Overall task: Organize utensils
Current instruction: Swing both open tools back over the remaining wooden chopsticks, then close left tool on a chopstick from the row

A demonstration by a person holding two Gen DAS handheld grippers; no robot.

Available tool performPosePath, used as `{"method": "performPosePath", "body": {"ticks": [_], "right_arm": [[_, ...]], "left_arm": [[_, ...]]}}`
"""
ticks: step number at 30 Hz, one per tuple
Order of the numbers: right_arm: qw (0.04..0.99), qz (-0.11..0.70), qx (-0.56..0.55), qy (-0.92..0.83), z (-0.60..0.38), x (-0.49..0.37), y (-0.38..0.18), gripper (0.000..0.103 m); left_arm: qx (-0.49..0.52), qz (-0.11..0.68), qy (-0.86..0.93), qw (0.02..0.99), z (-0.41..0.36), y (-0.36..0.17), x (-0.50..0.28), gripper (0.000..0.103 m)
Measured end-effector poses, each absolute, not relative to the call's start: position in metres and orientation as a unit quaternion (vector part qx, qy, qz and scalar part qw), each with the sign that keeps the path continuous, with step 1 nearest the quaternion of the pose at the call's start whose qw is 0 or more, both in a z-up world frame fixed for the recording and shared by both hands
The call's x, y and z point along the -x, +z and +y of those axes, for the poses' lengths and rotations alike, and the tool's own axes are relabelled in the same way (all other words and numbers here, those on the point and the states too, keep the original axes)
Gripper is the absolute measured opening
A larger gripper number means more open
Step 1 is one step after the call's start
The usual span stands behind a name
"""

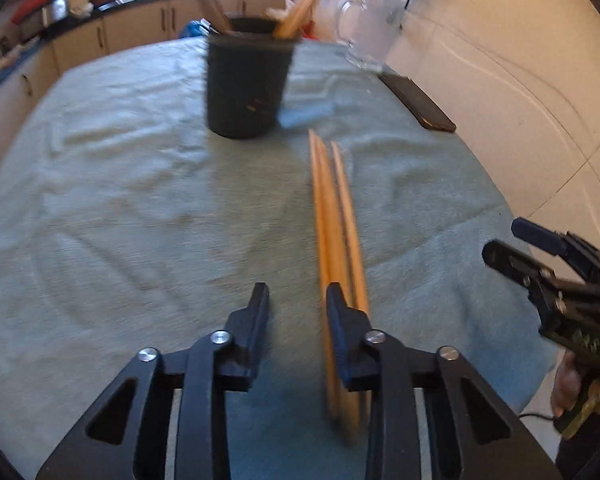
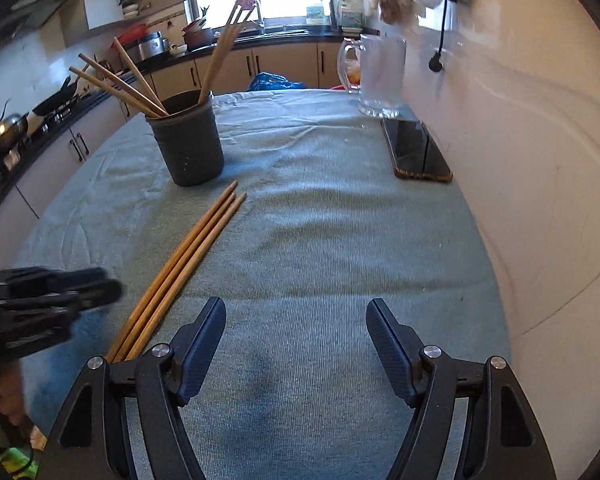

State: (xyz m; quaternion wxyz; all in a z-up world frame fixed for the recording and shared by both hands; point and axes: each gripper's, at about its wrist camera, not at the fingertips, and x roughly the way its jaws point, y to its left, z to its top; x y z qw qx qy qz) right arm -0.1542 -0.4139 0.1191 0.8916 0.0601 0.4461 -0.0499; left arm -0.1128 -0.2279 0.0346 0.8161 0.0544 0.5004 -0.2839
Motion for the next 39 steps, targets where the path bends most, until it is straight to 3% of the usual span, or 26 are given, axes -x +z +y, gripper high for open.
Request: {"method": "performPosePath", "body": {"ticks": [7, 15, 18, 27, 39], "right_arm": [[0.889, 0.447, -0.084, -0.046, -0.422, 0.155, 0.111, 0.077], [0.887, 0.448, -0.104, -0.040, -0.425, 0.154, 0.107, 0.077], [0.885, 0.451, -0.107, -0.033, -0.422, 0.153, 0.107, 0.077], [0.877, 0.468, -0.112, 0.002, -0.396, 0.135, 0.100, 0.077], [0.875, 0.471, -0.116, 0.003, -0.380, 0.133, 0.101, 0.077]], "left_arm": [[-0.051, 0.506, -0.307, 0.804, -0.254, 0.024, 0.095, 0.013], [-0.035, 0.512, -0.291, 0.807, -0.257, 0.026, 0.078, 0.011], [-0.018, 0.516, -0.278, 0.810, -0.247, 0.026, 0.078, 0.002], [0.005, 0.520, -0.279, 0.807, -0.213, 0.025, 0.087, 0.000], [-0.029, 0.498, -0.312, 0.808, -0.249, 0.027, 0.074, 0.000]]}}
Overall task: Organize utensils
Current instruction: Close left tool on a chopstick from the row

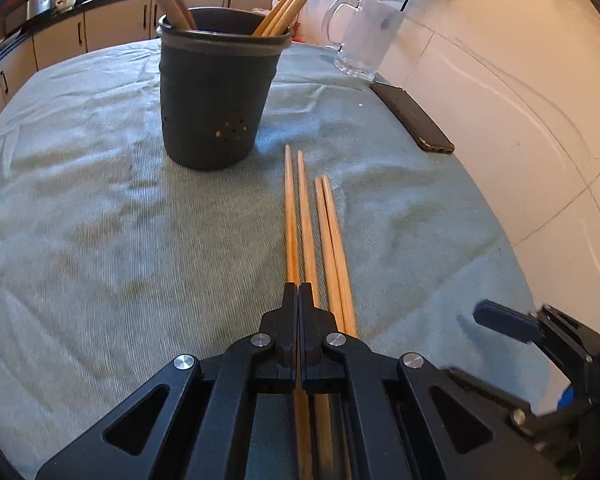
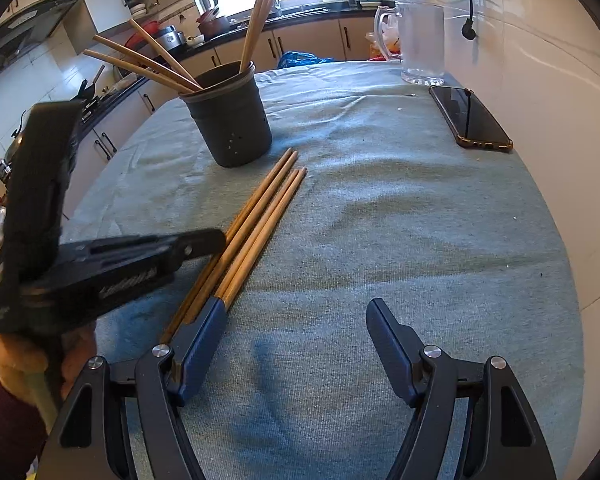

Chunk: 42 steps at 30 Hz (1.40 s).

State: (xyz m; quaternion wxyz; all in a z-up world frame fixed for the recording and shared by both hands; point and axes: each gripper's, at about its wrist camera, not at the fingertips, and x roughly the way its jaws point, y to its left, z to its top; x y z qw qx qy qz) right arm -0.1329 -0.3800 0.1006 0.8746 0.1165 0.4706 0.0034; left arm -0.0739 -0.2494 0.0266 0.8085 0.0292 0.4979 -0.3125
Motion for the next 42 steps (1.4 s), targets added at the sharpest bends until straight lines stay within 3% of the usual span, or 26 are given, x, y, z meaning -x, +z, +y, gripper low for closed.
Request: {"method": "performPosePath", "body": {"ticks": [12, 19, 33, 36, 39, 42], "right_arm": [[0.870, 0.479, -0.119, 0.007, -0.381, 0.128, 0.092, 0.077], [0.866, 0.486, -0.122, 0.006, -0.382, 0.125, 0.086, 0.077], [0.863, 0.490, -0.120, 0.022, -0.372, 0.113, 0.085, 0.076], [0.864, 0.491, -0.109, 0.031, -0.362, 0.108, 0.085, 0.066], [0.860, 0.500, -0.099, 0.030, -0.353, 0.100, 0.078, 0.049], [0.861, 0.500, -0.089, 0.024, -0.346, 0.095, 0.078, 0.043]], "left_arm": [[0.002, 0.496, -0.337, 0.800, -0.251, 0.027, 0.061, 0.000], [-0.040, 0.493, -0.325, 0.806, -0.270, 0.021, 0.057, 0.001], [0.019, 0.520, -0.307, 0.797, -0.221, 0.013, 0.059, 0.001], [0.058, 0.539, -0.291, 0.788, -0.194, 0.011, 0.073, 0.001], [0.070, 0.539, -0.278, 0.792, -0.177, 0.012, 0.087, 0.001], [0.081, 0.536, -0.277, 0.793, -0.166, 0.011, 0.095, 0.001]]}}
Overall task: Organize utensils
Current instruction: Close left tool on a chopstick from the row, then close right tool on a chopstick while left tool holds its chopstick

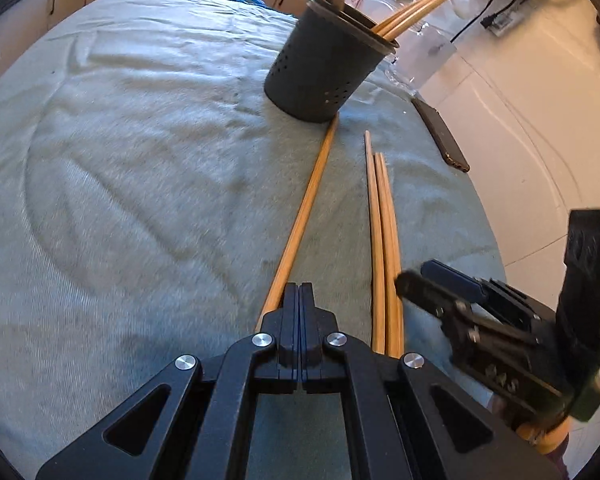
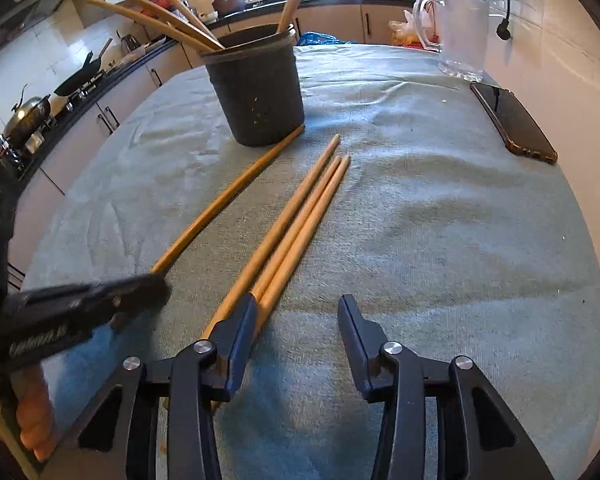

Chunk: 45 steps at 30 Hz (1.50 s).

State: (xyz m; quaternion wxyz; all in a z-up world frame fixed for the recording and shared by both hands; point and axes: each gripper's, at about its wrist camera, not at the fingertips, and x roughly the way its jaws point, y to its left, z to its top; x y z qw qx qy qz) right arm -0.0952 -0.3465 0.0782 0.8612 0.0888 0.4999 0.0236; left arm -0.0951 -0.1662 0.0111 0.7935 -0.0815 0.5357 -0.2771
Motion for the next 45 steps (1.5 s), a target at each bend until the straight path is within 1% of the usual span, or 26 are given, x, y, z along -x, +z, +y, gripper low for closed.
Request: {"method": "performPosePath", "body": {"ticks": [4, 8, 13, 16, 17, 20, 23, 27, 32, 33, 34, 35, 36, 37, 38, 40, 45], "right_arm": [[0.857, 0.508, -0.083, 0.008, -0.342, 0.087, 0.078, 0.041], [0.849, 0.522, -0.079, -0.012, -0.339, 0.084, 0.081, 0.032], [0.841, 0.538, -0.046, -0.030, -0.330, 0.084, 0.078, 0.027], [0.839, 0.540, -0.049, -0.043, -0.333, 0.081, 0.079, 0.011], [0.838, 0.540, -0.058, -0.046, -0.337, 0.079, 0.079, 0.009], [0.836, 0.541, -0.078, -0.050, -0.348, 0.081, 0.079, 0.008], [0.836, 0.541, -0.075, -0.052, -0.352, 0.091, 0.080, 0.008], [0.834, 0.544, -0.071, -0.059, -0.364, 0.113, 0.081, 0.008], [0.841, 0.535, -0.058, -0.048, -0.375, 0.128, 0.081, 0.010], [0.843, 0.532, -0.057, -0.045, -0.376, 0.129, 0.081, 0.010], [0.845, 0.529, -0.059, -0.043, -0.377, 0.130, 0.081, 0.010], [0.847, 0.527, -0.063, -0.043, -0.378, 0.130, 0.080, 0.012], [0.848, 0.524, -0.069, -0.041, -0.378, 0.130, 0.080, 0.013], [0.849, 0.522, -0.073, -0.039, -0.378, 0.130, 0.080, 0.017], [0.850, 0.520, -0.077, -0.036, -0.378, 0.130, 0.080, 0.022], [0.852, 0.517, -0.076, -0.032, -0.376, 0.130, 0.080, 0.025], [0.854, 0.514, -0.073, -0.031, -0.373, 0.128, 0.079, 0.025]], "left_arm": [[0.081, 0.529, -0.277, 0.798, -0.165, 0.011, 0.098, 0.001], [0.052, 0.520, -0.274, 0.807, -0.166, 0.015, 0.105, 0.001], [0.038, 0.512, -0.280, 0.811, -0.167, 0.016, 0.107, 0.001], [0.060, 0.512, -0.285, 0.808, -0.162, 0.014, 0.107, 0.000], [0.080, 0.520, -0.287, 0.801, -0.157, 0.012, 0.105, 0.000], [0.128, 0.542, -0.297, 0.775, -0.144, 0.007, 0.103, 0.000], [0.145, 0.552, -0.301, 0.764, -0.135, 0.005, 0.109, 0.000], [0.112, 0.548, -0.303, 0.771, -0.137, 0.011, 0.123, 0.000], [0.060, 0.506, -0.299, 0.807, -0.140, 0.035, 0.130, 0.001], [0.052, 0.501, -0.295, 0.812, -0.142, 0.038, 0.127, 0.004], [0.041, 0.495, -0.288, 0.819, -0.145, 0.041, 0.123, 0.013], [0.030, 0.488, -0.283, 0.826, -0.149, 0.043, 0.119, 0.024], [0.018, 0.481, -0.281, 0.831, -0.153, 0.043, 0.115, 0.029], [0.003, 0.474, -0.277, 0.835, -0.158, 0.043, 0.111, 0.038], [-0.011, 0.470, -0.273, 0.839, -0.163, 0.042, 0.108, 0.041], [-0.044, 0.467, -0.271, 0.840, -0.178, 0.037, 0.099, 0.041], [-0.085, 0.484, -0.261, 0.831, -0.204, 0.021, 0.078, 0.041]]}}
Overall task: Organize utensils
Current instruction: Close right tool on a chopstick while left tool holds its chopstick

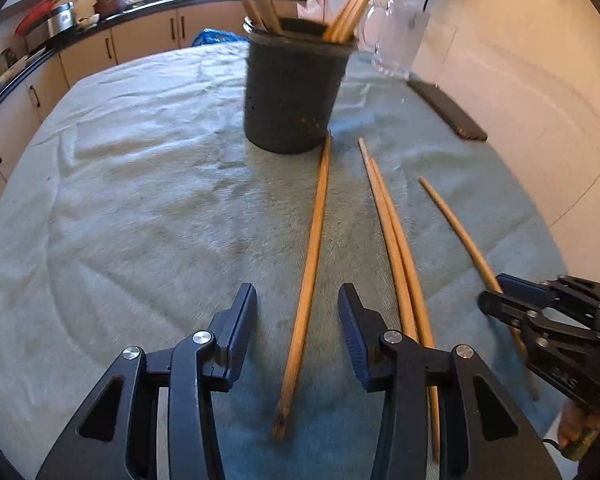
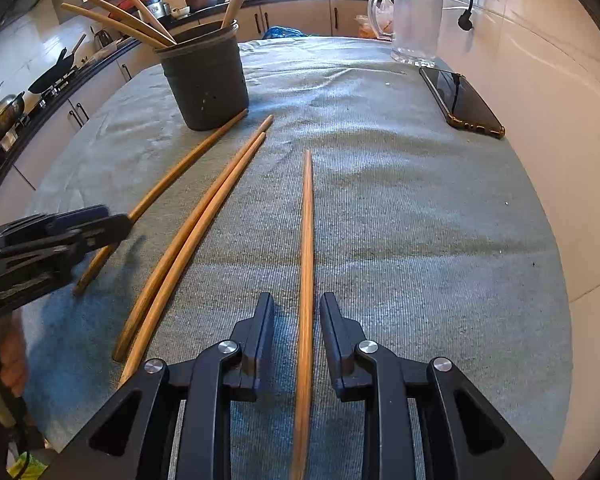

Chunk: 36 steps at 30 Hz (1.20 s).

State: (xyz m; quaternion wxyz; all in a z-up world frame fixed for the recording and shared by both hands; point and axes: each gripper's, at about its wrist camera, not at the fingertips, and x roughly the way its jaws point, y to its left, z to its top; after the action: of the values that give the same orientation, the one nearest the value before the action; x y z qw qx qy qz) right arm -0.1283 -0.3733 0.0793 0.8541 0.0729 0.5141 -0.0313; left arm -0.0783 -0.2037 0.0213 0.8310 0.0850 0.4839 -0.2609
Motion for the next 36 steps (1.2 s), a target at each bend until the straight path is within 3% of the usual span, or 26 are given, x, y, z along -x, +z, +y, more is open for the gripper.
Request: {"method": "performPosePath", "body": {"ticks": [1, 2, 3, 4, 6, 8, 18, 22, 36], "right_arm": [[0.854, 0.514, -0.074, -0.031, -0.374, 0.127, 0.079, 0.025], [0.853, 0.515, -0.074, -0.031, -0.375, 0.126, 0.079, 0.025], [0.853, 0.515, -0.074, -0.030, -0.375, 0.124, 0.079, 0.025], [0.853, 0.515, -0.075, -0.031, -0.375, 0.123, 0.079, 0.023], [0.855, 0.512, -0.075, -0.040, -0.377, 0.123, 0.078, 0.011], [0.855, 0.508, -0.093, -0.037, -0.383, 0.125, 0.078, 0.008], [0.848, 0.525, -0.076, -0.015, -0.392, 0.156, 0.083, 0.012], [0.844, 0.531, -0.078, -0.005, -0.393, 0.153, 0.083, 0.022], [0.816, 0.575, -0.057, -0.011, -0.410, 0.069, 0.077, 0.022]], "left_arm": [[-0.092, 0.479, -0.256, 0.835, -0.206, 0.022, 0.078, 0.031], [-0.098, 0.485, -0.252, 0.832, -0.209, 0.022, 0.076, 0.010], [-0.100, 0.486, -0.248, 0.832, -0.210, 0.022, 0.076, 0.009], [-0.092, 0.493, -0.247, 0.830, -0.209, 0.022, 0.076, 0.009], [-0.070, 0.502, -0.244, 0.827, -0.204, 0.022, 0.077, 0.009], [-0.044, 0.513, -0.245, 0.821, -0.193, 0.023, 0.081, 0.009], [-0.011, 0.530, -0.273, 0.803, -0.151, 0.032, 0.132, 0.007], [-0.013, 0.523, -0.266, 0.810, -0.159, 0.040, 0.114, 0.033], [-0.039, 0.530, -0.252, 0.809, -0.215, 0.022, 0.042, 0.031]]}}
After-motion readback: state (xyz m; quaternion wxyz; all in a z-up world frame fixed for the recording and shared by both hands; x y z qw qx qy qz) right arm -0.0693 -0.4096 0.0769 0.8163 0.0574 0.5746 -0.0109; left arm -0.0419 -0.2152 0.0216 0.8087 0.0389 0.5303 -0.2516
